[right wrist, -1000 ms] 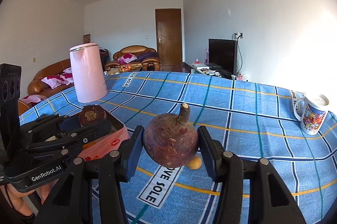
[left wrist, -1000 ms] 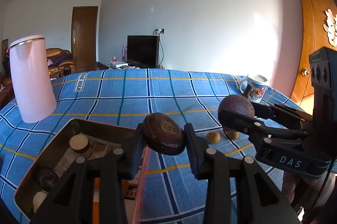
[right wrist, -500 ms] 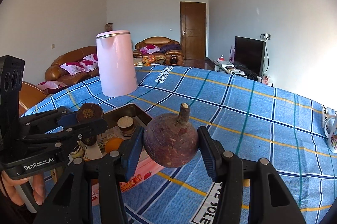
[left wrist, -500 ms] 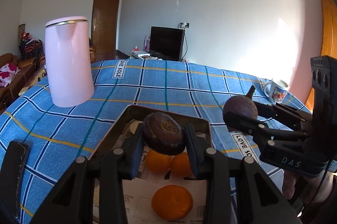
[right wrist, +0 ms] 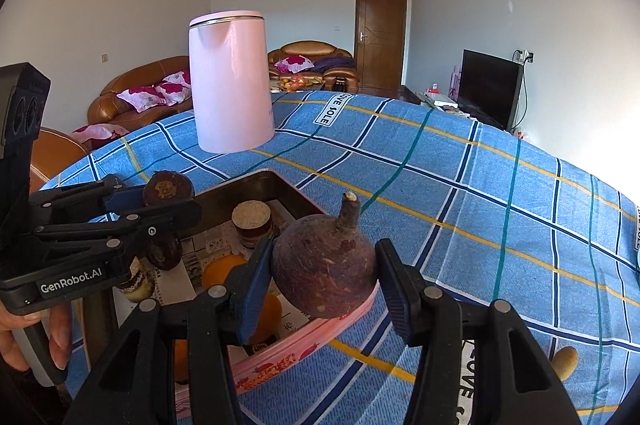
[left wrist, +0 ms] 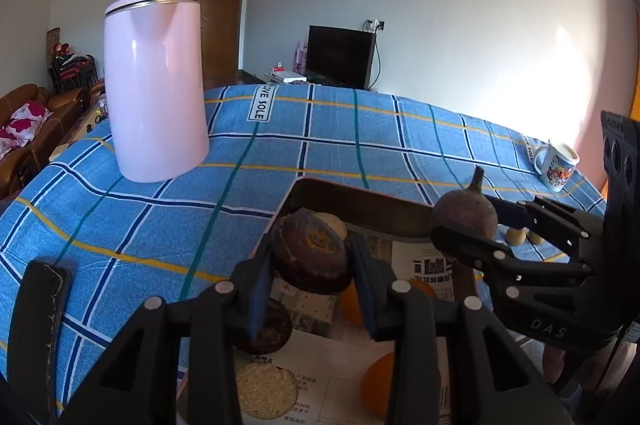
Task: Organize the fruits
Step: 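Lower both held fruits into the tin and open both tools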
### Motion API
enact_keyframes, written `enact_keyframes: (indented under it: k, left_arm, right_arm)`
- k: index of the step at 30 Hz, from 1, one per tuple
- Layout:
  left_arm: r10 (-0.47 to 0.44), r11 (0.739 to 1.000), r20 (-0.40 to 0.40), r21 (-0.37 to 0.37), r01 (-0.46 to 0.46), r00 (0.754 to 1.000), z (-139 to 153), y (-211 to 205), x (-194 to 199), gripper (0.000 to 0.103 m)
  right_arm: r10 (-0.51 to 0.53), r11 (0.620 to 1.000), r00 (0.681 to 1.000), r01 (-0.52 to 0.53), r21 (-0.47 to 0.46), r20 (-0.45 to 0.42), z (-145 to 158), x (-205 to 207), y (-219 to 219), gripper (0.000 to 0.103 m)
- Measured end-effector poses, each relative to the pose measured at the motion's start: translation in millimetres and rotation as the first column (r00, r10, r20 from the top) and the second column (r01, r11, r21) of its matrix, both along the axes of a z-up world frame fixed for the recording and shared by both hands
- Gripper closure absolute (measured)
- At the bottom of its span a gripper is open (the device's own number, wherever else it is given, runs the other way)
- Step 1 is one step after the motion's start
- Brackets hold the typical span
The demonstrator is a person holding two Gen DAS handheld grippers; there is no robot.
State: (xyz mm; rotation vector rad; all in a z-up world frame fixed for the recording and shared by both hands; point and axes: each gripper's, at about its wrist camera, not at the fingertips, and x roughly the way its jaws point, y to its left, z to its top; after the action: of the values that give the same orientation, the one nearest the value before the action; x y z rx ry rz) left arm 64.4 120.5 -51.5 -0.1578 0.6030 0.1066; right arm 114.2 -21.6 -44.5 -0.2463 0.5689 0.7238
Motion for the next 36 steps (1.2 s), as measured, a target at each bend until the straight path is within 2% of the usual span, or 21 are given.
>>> enact_keyframes:
  k: [12,21,24,25,27,30,36]
  left_arm:
    - [-0.002,1.000,-0.027,0.024,0.003,1.000,-4,-1,2,0.064]
    - [-0.007,0.999,-0.052,0.043,0.009,0.999,-8,-7,5,0.064]
    - [0.001,0.999,-0.045,0.052,0.002,0.999,-6,-9,3,0.063]
    - [0.000,0.998,-0.042,0.055,0.003,0.999,-5,-10,3,0.062]
    - [0.009,0.998,-0.035,0.068,-0.007,0.999,-2,-13,2,0.050]
    - [0.017,0.997,-0.025,0.082,-0.015,1.000,1,-15,0,0.041]
    - [0.022,0.997,-0.010,0.080,-0.021,1.000,6,-22,-2,0.037]
  right_arm:
    - [0.012,0.997,0.999,-0.014,-0.082,-0.036,-13,10,22,0.049]
    - [0.012,0.998,0.999,-0.015,-0.060,-0.044,-10,10,20,0.049]
    - [0.009,0.999,0.999,-0.011,-0.043,-0.041,-7,7,16,0.042]
    - [0.008,0.999,0.999,-0.009,-0.036,-0.037,-6,6,13,0.042]
    - [0.003,1.000,0.999,-0.004,-0.023,-0.034,-3,4,8,0.042]
    - [-0.010,1.000,1.000,0.010,-0.009,-0.023,2,2,-3,0.041]
    - [-0.059,0.998,0.998,0.059,0.007,-0.014,7,5,-33,0.041]
